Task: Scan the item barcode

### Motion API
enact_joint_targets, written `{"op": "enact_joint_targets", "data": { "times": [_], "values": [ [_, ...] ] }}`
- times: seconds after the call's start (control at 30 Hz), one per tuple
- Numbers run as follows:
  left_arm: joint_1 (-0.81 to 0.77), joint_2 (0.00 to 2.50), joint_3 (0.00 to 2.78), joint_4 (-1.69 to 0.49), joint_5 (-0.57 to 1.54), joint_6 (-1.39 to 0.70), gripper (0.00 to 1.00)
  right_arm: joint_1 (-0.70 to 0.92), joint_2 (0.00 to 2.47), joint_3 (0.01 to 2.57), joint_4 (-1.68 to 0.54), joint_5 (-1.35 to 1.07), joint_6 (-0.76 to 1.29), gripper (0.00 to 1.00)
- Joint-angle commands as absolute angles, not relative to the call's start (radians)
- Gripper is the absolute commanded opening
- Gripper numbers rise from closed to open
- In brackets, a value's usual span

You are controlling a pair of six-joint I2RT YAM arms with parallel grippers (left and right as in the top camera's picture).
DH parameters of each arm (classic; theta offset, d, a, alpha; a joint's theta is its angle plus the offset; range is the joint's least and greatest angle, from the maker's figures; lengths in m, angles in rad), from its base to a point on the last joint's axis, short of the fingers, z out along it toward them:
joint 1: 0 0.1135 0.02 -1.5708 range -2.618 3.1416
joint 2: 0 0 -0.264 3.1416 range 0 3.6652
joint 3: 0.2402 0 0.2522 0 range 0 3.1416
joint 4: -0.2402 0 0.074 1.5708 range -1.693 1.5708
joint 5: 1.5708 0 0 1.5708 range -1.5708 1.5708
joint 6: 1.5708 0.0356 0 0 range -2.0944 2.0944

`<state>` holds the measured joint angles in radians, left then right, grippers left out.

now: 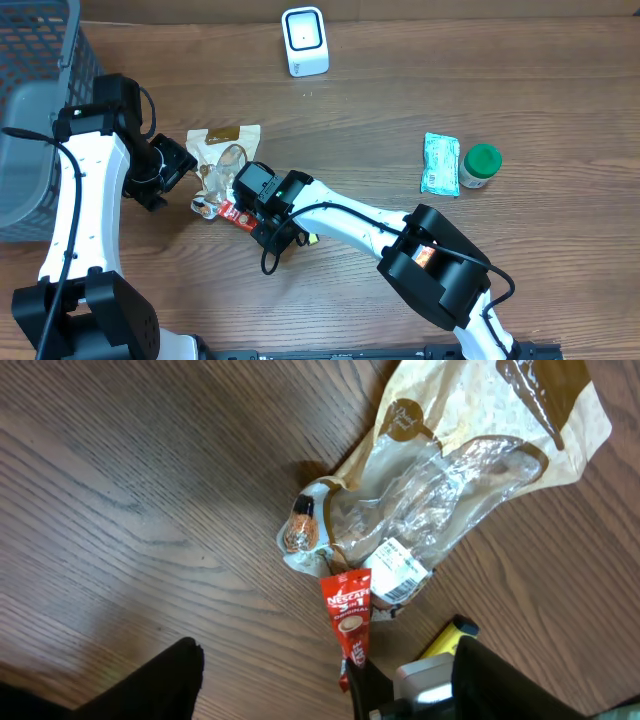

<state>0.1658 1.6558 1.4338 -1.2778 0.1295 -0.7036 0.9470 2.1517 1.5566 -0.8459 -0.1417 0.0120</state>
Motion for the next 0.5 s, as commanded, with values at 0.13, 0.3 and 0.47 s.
{"op": "enact_joint_targets", "data": {
  "times": [0.13,0.3,0.47],
  "values": [
    [0.17,1.664,1.443,-1.284,0.123,-0.649,0.79,0.944,2.151,1.573,-0.862,-0.168,0.053,0.04],
    [0.17,1.664,1.443,-1.305,0.123,-0.649,1.0,0.888,2.072,1.583,-0.859,-0.327,0.05,0.04],
    [0.17,1.664,1.443,-1.305,0.123,-0.649,1.0,0.77,1.975,1.583,-0.875,-0.69,-0.037,0.04]
  ]
}}
